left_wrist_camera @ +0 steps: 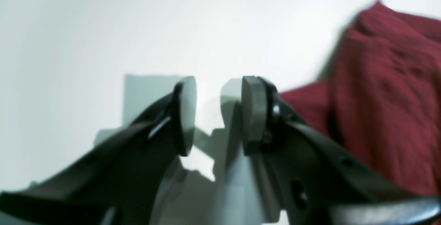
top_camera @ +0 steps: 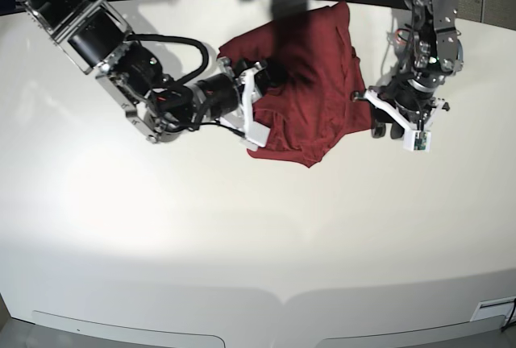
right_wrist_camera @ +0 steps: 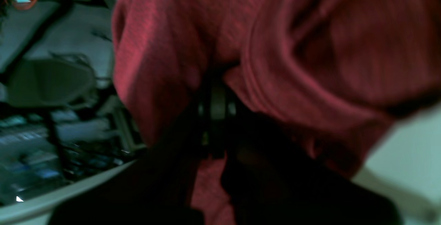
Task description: Fold the T-shirt properly
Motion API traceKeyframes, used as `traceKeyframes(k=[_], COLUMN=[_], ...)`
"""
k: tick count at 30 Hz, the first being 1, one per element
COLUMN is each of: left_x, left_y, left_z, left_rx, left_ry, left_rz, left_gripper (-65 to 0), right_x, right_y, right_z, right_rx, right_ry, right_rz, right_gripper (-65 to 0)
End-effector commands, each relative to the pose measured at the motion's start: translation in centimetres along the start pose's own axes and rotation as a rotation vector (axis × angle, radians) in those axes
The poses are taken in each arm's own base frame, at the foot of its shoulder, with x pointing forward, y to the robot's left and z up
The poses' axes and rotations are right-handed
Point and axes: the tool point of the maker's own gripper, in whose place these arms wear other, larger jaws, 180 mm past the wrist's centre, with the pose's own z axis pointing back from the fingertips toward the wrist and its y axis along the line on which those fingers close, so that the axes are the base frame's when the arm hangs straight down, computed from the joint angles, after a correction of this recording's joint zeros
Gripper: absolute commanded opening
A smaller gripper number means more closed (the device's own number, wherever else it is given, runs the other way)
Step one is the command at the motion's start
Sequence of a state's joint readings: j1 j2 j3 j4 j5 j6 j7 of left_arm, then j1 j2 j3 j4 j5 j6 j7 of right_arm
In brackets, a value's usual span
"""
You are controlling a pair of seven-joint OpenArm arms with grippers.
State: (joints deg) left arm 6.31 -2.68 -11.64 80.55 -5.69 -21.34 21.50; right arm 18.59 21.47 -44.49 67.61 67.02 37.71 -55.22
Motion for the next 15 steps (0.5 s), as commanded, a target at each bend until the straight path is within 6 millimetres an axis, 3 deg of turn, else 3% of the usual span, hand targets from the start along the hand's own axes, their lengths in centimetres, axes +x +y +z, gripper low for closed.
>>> traceKeyframes(k=[1, 6, 15], left_x=[1.1, 1.4, 4.0], left_y=[0.3, 2.4, 5.1], left_z=[-0.3, -1.2, -0.6], left_rx=[-0.003, 0.020, 0.025], left_ry=[-0.025, -0.006, -0.060], left_rz=[-0.003, -0.027, -0.004], left_gripper=[-43.5, -43.5, -43.5], right_x=[1.1, 3.0, 6.2], right_y=[-0.2, 0.6, -0.6], right_z=[-0.1, -2.4, -4.3], right_rx=[-0.031, -0.069, -0.250], right_ry=[-0.007, -0.019, -0.065], right_rz=[0.027, 0.058, 0.104], right_gripper=[-65.0, -65.0, -65.0])
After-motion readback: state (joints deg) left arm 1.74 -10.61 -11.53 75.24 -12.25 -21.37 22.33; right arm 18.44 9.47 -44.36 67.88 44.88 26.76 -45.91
